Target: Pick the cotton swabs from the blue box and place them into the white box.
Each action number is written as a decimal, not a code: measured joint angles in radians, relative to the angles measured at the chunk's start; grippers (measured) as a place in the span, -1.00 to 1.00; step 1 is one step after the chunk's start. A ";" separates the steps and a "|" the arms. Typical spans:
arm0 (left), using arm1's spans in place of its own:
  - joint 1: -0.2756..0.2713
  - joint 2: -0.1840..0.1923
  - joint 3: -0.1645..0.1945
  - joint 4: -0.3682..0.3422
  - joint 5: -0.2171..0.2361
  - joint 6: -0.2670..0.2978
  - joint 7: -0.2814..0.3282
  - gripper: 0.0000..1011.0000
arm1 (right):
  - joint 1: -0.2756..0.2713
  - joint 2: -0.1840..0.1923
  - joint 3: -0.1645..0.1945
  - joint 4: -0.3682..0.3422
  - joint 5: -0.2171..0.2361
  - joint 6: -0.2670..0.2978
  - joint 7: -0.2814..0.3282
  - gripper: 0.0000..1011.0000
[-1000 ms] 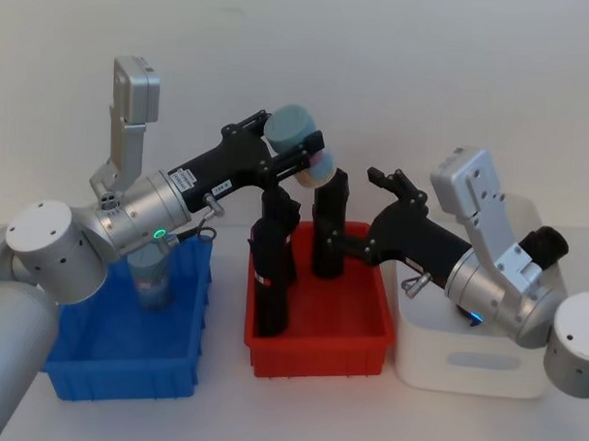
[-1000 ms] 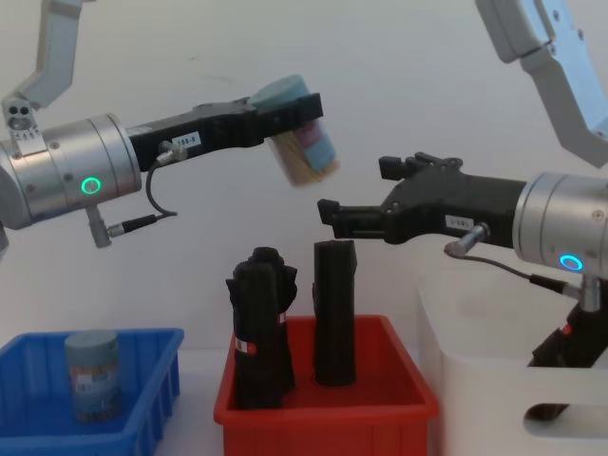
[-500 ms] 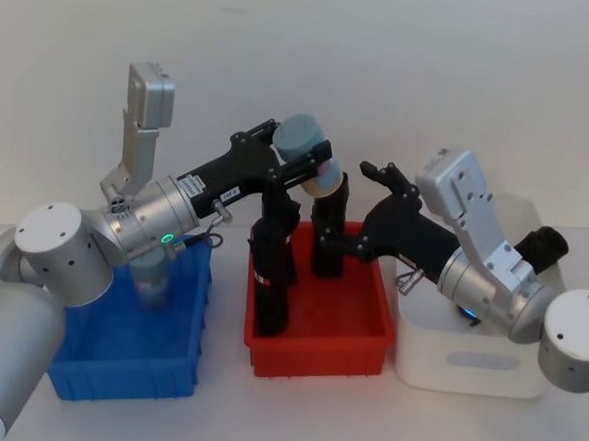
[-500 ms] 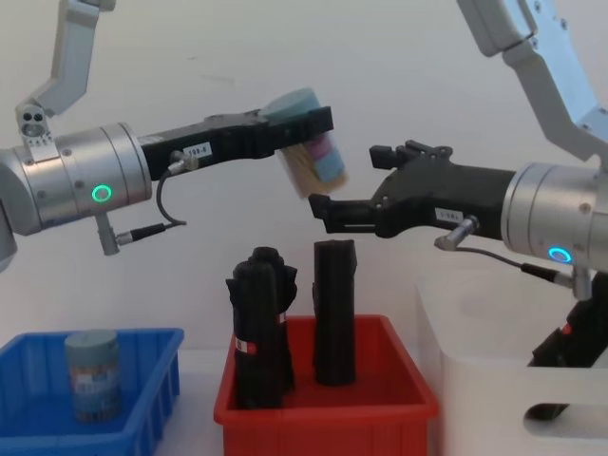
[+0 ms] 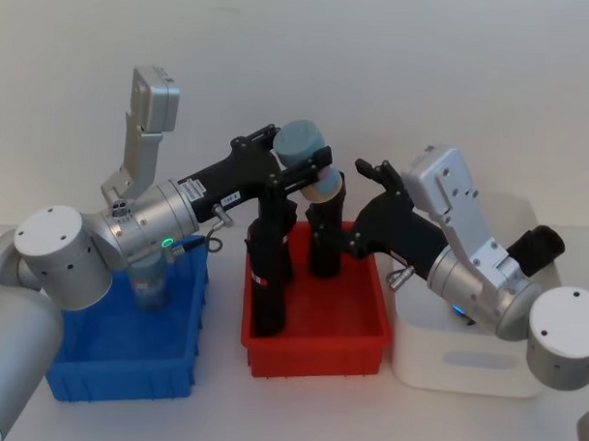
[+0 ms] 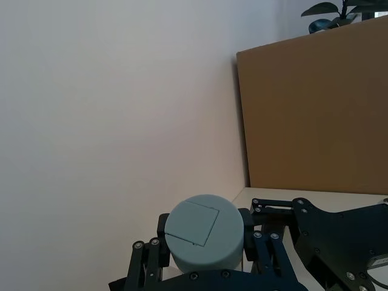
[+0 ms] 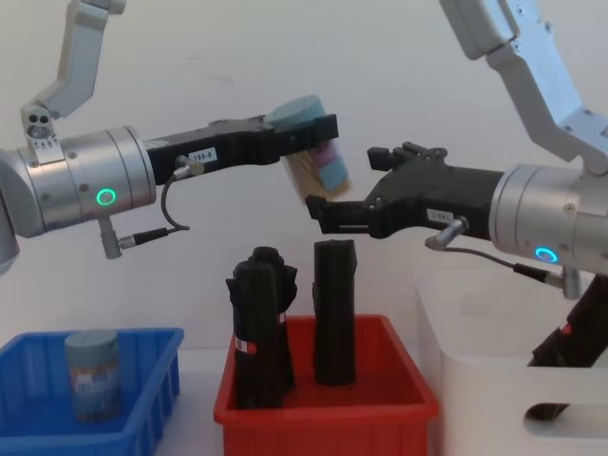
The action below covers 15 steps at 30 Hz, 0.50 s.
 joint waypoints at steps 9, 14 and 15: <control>0.003 0.001 0.004 -0.011 0.006 0.003 0.007 0.33 | 0.018 -0.017 -0.014 0.029 -0.021 0.015 -0.017 0.98; 0.005 0.001 0.006 -0.014 0.008 0.004 0.010 0.33 | 0.027 -0.025 -0.019 0.043 -0.028 0.019 -0.028 0.98; 0.005 0.002 0.007 -0.015 0.008 0.004 0.010 0.33 | 0.032 -0.029 -0.021 0.052 -0.031 0.021 -0.035 0.98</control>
